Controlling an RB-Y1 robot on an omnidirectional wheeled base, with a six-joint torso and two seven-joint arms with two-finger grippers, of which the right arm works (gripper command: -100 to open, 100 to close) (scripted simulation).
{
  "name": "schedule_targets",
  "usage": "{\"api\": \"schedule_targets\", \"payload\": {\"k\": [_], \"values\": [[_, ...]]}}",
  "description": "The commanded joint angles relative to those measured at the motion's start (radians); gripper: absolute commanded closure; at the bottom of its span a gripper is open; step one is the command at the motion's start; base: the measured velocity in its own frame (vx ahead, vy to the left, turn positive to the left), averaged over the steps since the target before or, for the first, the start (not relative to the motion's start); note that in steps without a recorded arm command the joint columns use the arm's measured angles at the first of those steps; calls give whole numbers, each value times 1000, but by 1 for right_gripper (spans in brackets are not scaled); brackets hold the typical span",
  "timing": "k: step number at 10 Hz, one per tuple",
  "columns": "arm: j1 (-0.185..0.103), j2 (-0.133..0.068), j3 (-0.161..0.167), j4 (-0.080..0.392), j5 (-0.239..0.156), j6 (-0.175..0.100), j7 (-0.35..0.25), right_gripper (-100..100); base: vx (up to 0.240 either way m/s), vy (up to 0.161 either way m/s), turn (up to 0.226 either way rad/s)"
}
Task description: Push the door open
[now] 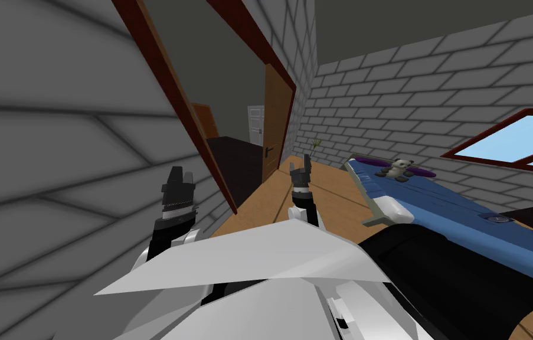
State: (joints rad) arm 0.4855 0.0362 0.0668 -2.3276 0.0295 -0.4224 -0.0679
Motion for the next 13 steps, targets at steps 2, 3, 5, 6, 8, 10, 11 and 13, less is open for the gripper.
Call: {"api": "schedule_targets", "payload": {"k": [2, 3, 5, 6, 8, 10, 11, 13], "values": [[-28, -18, 4, 48, 7, -4, -14, -100, 65, -46, 42], [-40, -25, 6, 69, 10, -6, -20, -100, 104, -85, 49], [-62, -37, 10, 106, 16, -10, -30, -100, 121, -75, 38], [-79, -46, 13, 137, 20, -13, -39, -100, 122, -95, 54], [-118, -63, 19, 204, 30, -19, -58, -100, 137, -82, 66], [-141, -72, 22, 242, 35, -23, -69, -100, 89, -115, 37], [-163, -81, 26, 280, 41, -26, -80, -100, 98, -120, 78], [-188, -89, 30, 324, 48, -30, -93, -100, 112, -108, 45]]}}
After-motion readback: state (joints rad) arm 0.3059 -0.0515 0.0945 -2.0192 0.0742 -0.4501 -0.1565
